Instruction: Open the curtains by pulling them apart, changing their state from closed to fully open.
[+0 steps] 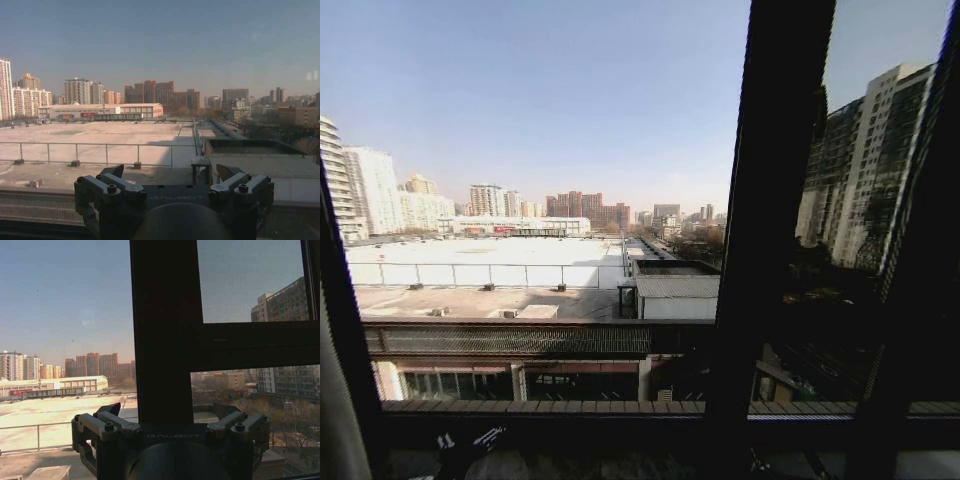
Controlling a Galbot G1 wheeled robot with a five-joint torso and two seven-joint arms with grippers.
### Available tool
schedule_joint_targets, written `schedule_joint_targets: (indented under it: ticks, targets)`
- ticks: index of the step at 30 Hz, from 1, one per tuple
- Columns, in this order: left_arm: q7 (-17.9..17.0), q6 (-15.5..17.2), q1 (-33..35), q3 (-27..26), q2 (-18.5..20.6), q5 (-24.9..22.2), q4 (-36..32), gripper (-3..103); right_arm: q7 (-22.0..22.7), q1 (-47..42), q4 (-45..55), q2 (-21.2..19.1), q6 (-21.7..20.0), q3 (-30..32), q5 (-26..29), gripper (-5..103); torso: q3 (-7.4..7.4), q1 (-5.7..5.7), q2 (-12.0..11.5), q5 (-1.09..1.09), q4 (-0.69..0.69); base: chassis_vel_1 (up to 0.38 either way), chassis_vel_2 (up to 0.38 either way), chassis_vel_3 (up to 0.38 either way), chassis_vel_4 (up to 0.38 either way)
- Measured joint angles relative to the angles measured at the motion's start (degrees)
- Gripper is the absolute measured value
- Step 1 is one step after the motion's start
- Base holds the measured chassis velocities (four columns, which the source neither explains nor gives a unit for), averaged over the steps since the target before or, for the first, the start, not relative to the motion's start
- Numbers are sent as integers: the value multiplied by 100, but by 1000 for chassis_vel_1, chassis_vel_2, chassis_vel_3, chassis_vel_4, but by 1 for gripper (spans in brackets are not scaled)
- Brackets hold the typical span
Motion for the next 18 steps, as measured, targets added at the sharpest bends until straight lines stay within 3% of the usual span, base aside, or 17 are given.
schedule_joint_targets:
  ticks: [18]
  targets:
    - [0, -12, 36, -13, -11, 13, -18, 100, 0, -67, 45, 84, 95, -8, -66, 100, 0, 0, 0, 0, 0, -140, -260, 139, 260]
